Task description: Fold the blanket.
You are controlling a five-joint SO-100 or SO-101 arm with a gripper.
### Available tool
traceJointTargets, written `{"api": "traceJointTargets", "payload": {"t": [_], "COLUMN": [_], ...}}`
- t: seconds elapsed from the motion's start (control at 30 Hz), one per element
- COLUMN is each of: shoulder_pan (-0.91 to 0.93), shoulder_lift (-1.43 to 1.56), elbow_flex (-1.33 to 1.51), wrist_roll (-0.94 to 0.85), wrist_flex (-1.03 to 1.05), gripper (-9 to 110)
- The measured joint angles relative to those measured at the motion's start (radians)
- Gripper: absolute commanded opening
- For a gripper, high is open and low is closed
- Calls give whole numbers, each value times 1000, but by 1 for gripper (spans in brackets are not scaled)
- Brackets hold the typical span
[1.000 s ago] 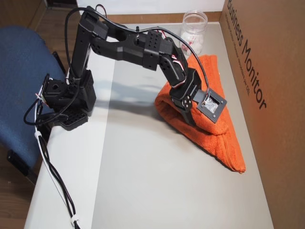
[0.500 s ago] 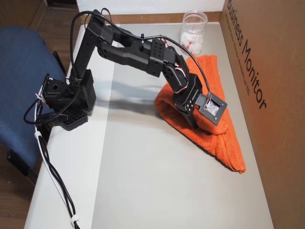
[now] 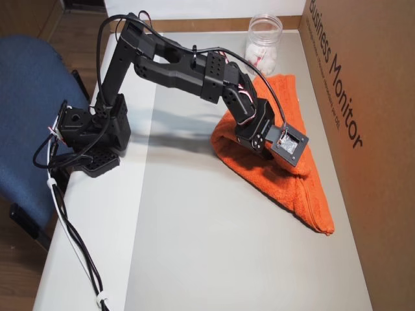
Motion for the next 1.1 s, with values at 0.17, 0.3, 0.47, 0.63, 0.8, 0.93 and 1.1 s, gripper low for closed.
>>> {"api": "traceJointTargets", "payload": {"t": [0.17, 0.3, 0.47, 0.63, 0.8, 0.93, 1.1], "shoulder_pan": [-2, -9, -29, -20, -9, 15, 67], "shoulder_lift": [81, 169, 261, 301, 302, 302, 275], "elbow_flex": [6, 6, 6, -18, -107, -160, -242], "wrist_roll": [0, 0, 0, 0, 0, 0, 0], "wrist_flex": [63, 160, 206, 215, 215, 215, 215], "gripper": [0, 0, 0, 0, 0, 0, 0]}}
